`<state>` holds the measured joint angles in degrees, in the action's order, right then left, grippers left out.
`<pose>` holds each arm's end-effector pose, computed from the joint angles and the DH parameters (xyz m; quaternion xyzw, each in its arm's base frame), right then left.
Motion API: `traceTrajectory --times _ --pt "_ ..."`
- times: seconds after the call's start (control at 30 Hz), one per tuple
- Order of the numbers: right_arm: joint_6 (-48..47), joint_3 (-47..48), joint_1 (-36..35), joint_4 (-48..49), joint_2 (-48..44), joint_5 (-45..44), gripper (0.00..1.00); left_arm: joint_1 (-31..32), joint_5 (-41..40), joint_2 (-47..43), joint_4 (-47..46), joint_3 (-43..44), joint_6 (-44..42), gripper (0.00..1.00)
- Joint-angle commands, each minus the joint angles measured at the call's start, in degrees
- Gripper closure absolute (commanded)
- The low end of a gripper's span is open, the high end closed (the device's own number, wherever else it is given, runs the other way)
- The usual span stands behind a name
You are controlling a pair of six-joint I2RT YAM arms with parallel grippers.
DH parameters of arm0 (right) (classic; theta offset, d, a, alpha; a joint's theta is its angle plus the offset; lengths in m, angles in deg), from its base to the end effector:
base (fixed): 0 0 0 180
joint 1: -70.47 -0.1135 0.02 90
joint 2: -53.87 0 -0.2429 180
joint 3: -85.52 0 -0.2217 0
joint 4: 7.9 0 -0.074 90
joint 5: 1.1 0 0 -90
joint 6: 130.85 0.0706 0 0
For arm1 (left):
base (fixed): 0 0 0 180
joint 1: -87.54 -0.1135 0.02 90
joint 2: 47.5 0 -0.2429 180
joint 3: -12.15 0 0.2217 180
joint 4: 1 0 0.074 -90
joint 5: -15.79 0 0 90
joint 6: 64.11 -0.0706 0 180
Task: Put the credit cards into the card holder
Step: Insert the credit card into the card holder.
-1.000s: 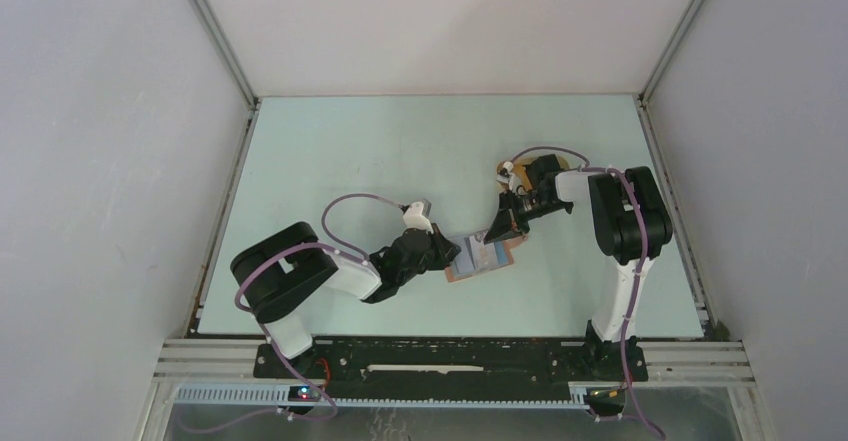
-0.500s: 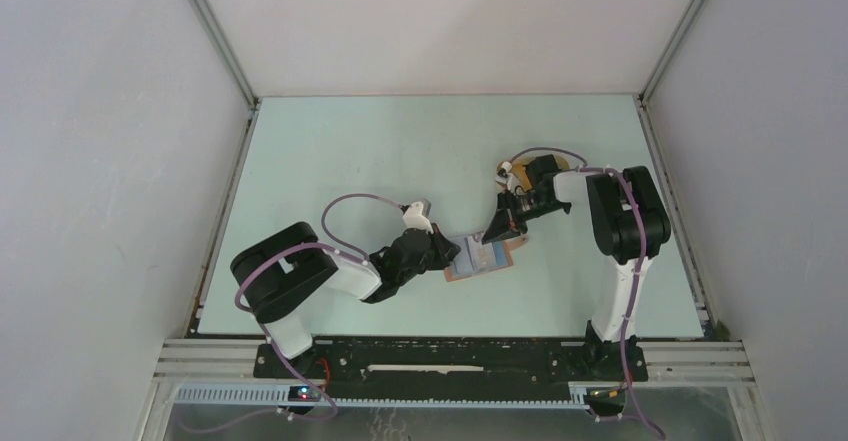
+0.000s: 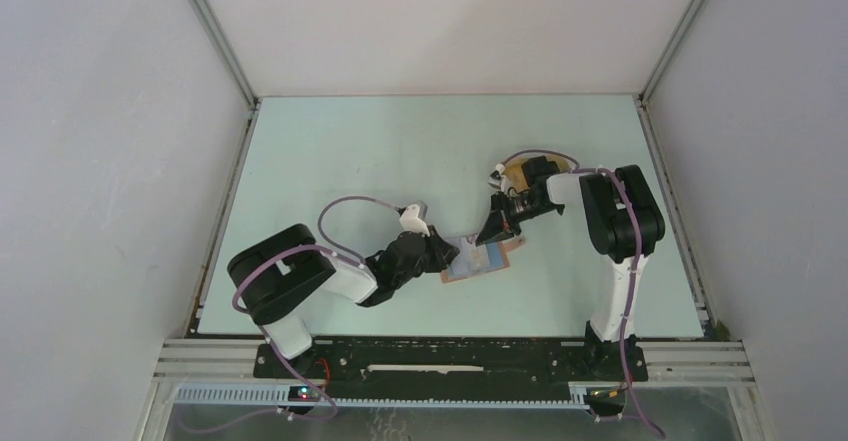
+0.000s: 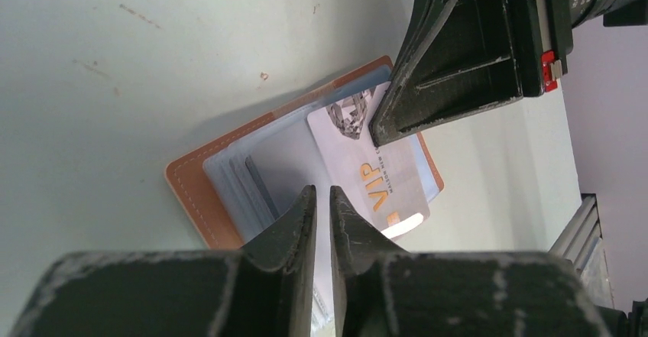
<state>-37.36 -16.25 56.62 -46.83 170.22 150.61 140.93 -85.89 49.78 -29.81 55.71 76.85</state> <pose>0.3019 0.1385 0.0896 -0.1346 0.8443 0.5184 0.0189 0.1974 -0.2418 0.1154 -0.0369 0.8396 -0.3701 0.3959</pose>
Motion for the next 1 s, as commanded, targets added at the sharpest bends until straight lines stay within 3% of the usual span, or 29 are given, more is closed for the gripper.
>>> traceTrajectory --times 0.0,0.17,0.57,0.73,0.97 --pt "0.79 0.12 -1.56 -0.13 1.45 -2.49 0.93 -0.14 0.35 -3.84 -4.3 -3.84 -1.5 0.82" --pt "-0.93 1.66 -3.29 -2.16 0.93 -3.63 0.86 -0.06 0.07 -7.93 -3.81 -6.21 -1.08 0.81" --pt "-3.4 3.76 -5.15 -5.96 -2.33 -9.07 0.64 3.36 -7.59 -14.62 11.67 -5.79 0.27 0.8" --pt "-5.71 4.71 -6.65 -7.72 -4.18 -12.44 0.61 4.57 -11.2 -17.77 17.41 -5.76 1.17 0.78" --pt "-7.15 5.34 -8.23 -9.35 -5.08 -16.28 0.58 4.53 -9.67 -16.37 17.63 -4.78 0.66 0.74"
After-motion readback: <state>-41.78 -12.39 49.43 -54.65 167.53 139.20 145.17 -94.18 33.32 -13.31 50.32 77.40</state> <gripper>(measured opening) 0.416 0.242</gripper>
